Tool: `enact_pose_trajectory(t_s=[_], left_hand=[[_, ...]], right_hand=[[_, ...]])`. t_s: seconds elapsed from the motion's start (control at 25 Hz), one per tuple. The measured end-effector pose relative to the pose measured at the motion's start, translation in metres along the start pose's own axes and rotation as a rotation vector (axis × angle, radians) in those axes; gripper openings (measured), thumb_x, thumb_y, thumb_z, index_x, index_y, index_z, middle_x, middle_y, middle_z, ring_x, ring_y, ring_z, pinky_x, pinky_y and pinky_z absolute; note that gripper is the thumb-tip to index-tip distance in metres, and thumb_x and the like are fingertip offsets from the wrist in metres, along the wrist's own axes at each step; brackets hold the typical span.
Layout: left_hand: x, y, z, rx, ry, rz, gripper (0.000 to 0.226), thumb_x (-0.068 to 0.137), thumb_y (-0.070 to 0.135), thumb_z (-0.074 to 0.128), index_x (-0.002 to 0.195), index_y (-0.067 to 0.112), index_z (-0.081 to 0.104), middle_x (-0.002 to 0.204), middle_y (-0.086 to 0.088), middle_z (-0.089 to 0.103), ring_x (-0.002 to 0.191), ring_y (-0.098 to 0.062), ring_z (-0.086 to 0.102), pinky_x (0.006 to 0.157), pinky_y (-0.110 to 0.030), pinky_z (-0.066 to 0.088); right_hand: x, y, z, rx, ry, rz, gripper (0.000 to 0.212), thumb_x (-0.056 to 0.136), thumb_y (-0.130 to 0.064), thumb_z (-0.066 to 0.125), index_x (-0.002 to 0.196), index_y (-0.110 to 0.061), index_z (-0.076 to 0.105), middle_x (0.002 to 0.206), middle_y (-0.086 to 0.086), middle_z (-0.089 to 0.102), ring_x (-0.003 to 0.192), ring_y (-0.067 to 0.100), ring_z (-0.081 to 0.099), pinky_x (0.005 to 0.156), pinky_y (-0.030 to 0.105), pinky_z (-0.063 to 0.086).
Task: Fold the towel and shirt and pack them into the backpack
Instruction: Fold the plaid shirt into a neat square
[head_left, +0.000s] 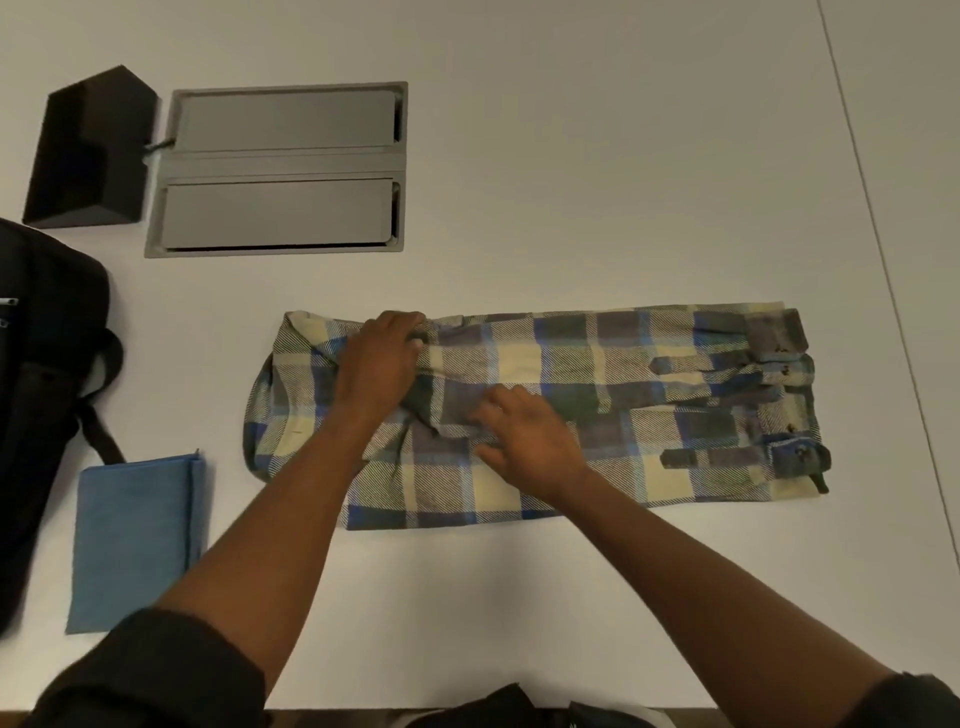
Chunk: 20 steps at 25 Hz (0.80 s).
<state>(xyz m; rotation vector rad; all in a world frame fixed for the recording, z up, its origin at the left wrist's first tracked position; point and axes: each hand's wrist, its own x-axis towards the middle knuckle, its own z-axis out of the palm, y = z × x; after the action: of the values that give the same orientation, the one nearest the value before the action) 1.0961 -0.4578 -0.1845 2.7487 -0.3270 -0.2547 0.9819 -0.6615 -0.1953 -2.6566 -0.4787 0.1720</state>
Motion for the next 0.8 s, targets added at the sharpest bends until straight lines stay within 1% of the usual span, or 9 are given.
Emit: enact_pose_trajectory(t_s=[0.08, 0.12, 0.24, 0.4, 0.48, 0.56, 0.64, 0.72, 0.8], left_hand=[[0.026, -0.008, -0.007, 0.000, -0.228, -0.056, 0.028, 0.095, 0.025, 0.059, 0.122, 0.020, 0.063, 0.119, -0.009, 0.063, 0.108, -0.029, 0.059, 0.086, -0.040, 0.049], [0.032, -0.009, -0.010, -0.019, -0.275, -0.072, 0.021, 0.093, 0.025, 0.061, 0.113, 0.022, 0.067, 0.110, -0.006, 0.064, 0.102, -0.027, 0.060, 0.082, -0.036, 0.048], [0.042, -0.006, -0.016, -0.070, -0.155, -0.056, 0.009, 0.092, 0.022, 0.061, 0.090, 0.024, 0.069, 0.095, -0.001, 0.067, 0.088, -0.022, 0.061, 0.070, -0.030, 0.041], [0.050, 0.000, -0.019, -0.082, 0.071, -0.027, 0.010, 0.097, 0.024, 0.055, 0.095, 0.020, 0.064, 0.093, -0.002, 0.070, 0.084, -0.023, 0.063, 0.069, -0.032, 0.046], [0.057, 0.003, -0.014, -0.088, 0.068, -0.048, 0.009, 0.098, 0.022, 0.054, 0.098, 0.017, 0.062, 0.095, -0.005, 0.069, 0.086, -0.025, 0.063, 0.071, -0.035, 0.048], [0.060, 0.005, -0.008, -0.084, 0.010, -0.108, 0.012, 0.097, 0.013, 0.053, 0.106, 0.014, 0.061, 0.105, -0.008, 0.066, 0.094, -0.028, 0.062, 0.074, -0.034, 0.045], [0.050, 0.012, 0.000, -0.088, 0.002, -0.139, 0.032, 0.094, 0.004, 0.050, 0.125, 0.010, 0.055, 0.126, -0.013, 0.059, 0.111, -0.031, 0.057, 0.083, -0.036, 0.046], [0.029, 0.027, 0.012, -0.071, 0.114, -0.074, 0.042, 0.096, 0.008, 0.045, 0.139, 0.007, 0.048, 0.146, -0.015, 0.046, 0.132, -0.031, 0.046, 0.105, -0.043, 0.042], [-0.001, 0.046, 0.031, -0.059, 0.101, 0.015, 0.049, 0.101, 0.024, 0.039, 0.148, 0.009, 0.038, 0.159, -0.013, 0.029, 0.147, -0.029, 0.025, 0.120, -0.048, 0.023]], right_hand=[[0.009, -0.017, 0.013, -0.018, -0.021, -0.005, 0.033, 0.078, -0.028, 0.075, 0.108, -0.018, 0.064, 0.108, 0.003, 0.061, 0.089, 0.019, 0.056, 0.071, 0.029, 0.040], [0.012, -0.022, 0.016, -0.034, -0.014, -0.003, 0.032, 0.078, -0.025, 0.077, 0.106, -0.018, 0.065, 0.105, 0.003, 0.062, 0.087, 0.020, 0.057, 0.071, 0.029, 0.042], [0.015, -0.028, 0.019, -0.093, 0.053, 0.011, 0.028, 0.074, -0.017, 0.081, 0.100, -0.017, 0.069, 0.094, 0.004, 0.067, 0.082, 0.021, 0.058, 0.069, 0.033, 0.046], [0.012, -0.025, 0.020, -0.130, 0.095, 0.007, 0.024, 0.078, -0.021, 0.079, 0.100, -0.020, 0.071, 0.094, 0.001, 0.070, 0.083, 0.020, 0.060, 0.072, 0.034, 0.046], [0.011, -0.024, 0.023, -0.105, 0.096, 0.017, 0.022, 0.080, -0.021, 0.077, 0.101, -0.020, 0.070, 0.094, 0.001, 0.069, 0.084, 0.020, 0.060, 0.073, 0.034, 0.046], [0.008, -0.022, 0.026, -0.065, 0.052, 0.020, 0.023, 0.084, -0.026, 0.072, 0.106, -0.020, 0.069, 0.099, 0.002, 0.069, 0.089, 0.021, 0.061, 0.077, 0.035, 0.047], [0.006, -0.019, 0.023, 0.015, 0.003, 0.052, 0.029, 0.091, -0.035, 0.062, 0.117, -0.020, 0.065, 0.110, 0.002, 0.068, 0.099, 0.021, 0.060, 0.084, 0.038, 0.048], [0.008, -0.014, 0.018, 0.110, 0.033, 0.148, 0.039, 0.095, -0.037, 0.055, 0.129, -0.018, 0.058, 0.127, 0.005, 0.062, 0.114, 0.023, 0.057, 0.096, 0.043, 0.049], [0.014, 0.002, 0.014, 0.156, 0.072, 0.253, 0.052, 0.098, -0.039, 0.048, 0.145, -0.017, 0.043, 0.150, 0.008, 0.045, 0.138, 0.025, 0.040, 0.114, 0.046, 0.033]])
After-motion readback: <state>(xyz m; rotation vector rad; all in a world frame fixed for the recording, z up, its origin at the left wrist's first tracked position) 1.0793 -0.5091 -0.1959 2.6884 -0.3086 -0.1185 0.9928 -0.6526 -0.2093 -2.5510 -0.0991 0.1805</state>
